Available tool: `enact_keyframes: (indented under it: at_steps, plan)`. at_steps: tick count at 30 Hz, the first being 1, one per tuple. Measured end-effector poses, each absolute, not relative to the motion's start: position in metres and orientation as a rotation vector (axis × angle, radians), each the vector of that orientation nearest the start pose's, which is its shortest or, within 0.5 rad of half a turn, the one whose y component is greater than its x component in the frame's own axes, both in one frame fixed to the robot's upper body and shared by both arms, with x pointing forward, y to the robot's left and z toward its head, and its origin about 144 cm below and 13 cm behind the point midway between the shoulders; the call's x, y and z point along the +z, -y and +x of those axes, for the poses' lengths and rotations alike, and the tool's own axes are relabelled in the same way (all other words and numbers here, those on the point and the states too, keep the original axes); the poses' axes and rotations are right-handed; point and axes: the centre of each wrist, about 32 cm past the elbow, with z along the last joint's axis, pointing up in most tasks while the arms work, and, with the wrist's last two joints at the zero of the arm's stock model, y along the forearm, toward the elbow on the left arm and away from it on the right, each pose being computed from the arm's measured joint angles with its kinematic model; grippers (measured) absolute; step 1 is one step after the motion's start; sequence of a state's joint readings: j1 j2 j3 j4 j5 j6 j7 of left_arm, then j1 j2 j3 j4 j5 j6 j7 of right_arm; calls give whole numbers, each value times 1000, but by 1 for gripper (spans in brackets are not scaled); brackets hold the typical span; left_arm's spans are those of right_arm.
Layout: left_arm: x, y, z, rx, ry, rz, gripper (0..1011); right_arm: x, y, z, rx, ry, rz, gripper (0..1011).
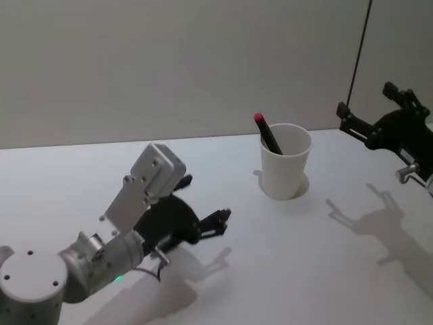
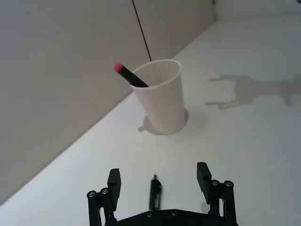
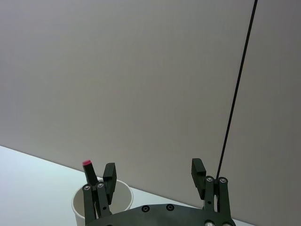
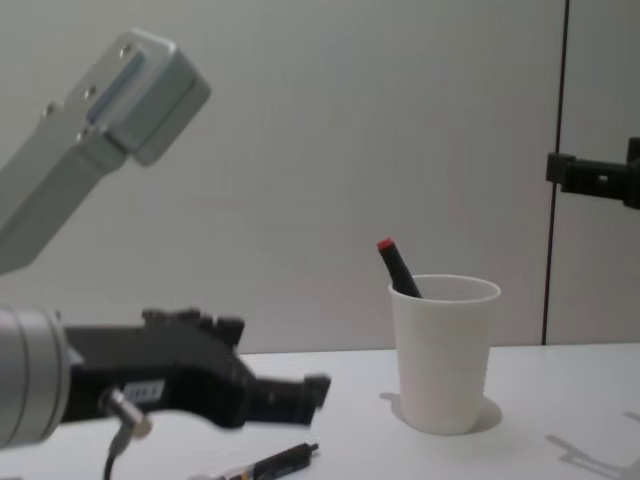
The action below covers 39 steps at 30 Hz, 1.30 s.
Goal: Place the pen into the pen holder.
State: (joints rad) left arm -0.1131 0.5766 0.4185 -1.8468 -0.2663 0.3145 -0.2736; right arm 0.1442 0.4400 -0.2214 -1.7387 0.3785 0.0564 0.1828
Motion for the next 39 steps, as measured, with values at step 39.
enact_keyframes:
  at_steps: [39]
  plan:
    - [1194,-277,461,779,-22,329,1003,1237,268,480,-1122,170,46,1002]
